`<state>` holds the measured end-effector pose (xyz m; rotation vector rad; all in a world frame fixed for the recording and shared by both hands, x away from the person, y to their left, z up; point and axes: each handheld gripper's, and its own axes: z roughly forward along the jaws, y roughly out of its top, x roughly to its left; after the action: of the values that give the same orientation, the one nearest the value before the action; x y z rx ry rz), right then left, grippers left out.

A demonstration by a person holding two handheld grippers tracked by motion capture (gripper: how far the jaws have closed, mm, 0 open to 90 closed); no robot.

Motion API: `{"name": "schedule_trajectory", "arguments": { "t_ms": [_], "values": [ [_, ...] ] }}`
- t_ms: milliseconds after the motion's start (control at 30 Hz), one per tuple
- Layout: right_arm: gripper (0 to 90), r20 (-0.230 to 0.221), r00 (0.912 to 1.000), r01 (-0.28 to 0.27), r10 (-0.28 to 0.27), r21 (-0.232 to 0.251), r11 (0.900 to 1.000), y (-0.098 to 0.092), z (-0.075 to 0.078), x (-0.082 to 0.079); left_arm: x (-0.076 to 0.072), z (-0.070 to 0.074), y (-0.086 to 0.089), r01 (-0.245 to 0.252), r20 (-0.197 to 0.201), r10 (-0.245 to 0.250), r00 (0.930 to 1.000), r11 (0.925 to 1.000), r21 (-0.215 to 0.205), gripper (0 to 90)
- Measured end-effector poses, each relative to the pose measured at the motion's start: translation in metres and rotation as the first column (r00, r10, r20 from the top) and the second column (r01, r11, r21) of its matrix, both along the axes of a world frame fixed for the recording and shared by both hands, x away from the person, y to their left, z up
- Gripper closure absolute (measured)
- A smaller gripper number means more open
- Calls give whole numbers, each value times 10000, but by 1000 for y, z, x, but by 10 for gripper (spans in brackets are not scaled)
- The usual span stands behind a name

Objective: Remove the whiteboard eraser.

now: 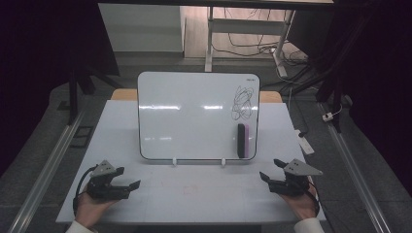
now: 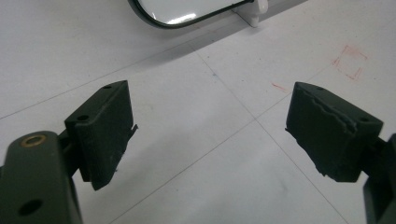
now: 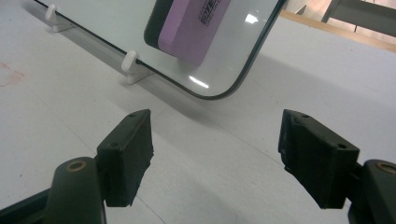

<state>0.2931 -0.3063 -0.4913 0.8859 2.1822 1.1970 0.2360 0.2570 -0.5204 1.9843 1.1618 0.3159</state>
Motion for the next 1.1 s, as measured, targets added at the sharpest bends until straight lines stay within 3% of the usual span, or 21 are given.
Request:
{"name": "schedule_trajectory", "arguments": {
  "t_ms": [233, 700, 800, 900, 1100],
  "values": [
    [291, 146, 9999, 48, -47, -117, 9999, 1, 0, -2, -1, 0, 1, -68, 37, 68, 10000, 10000, -34, 143],
    [291, -3, 9994, 333, -333, -98, 9994, 2, 0, -1, 0, -1, 4, 37, 100, -35, 9999, 9997, -230, 139],
    [295, 88, 9992, 378, -379, 46, 9993, 4, 5, -3, -1, -1, 5, -58, 129, 62, 9999, 9996, -282, 140],
    [299, 220, 9990, 397, -400, 140, 9991, 9, 13, -7, -4, 2, 5, -145, 397, 158, 9991, 9994, -325, 144],
    [301, 489, 9973, 533, -544, 249, 9983, 20, 26, -12, -3, 4, 3, -90, 407, 107, 9991, 9991, -408, 145]
  ]
}}
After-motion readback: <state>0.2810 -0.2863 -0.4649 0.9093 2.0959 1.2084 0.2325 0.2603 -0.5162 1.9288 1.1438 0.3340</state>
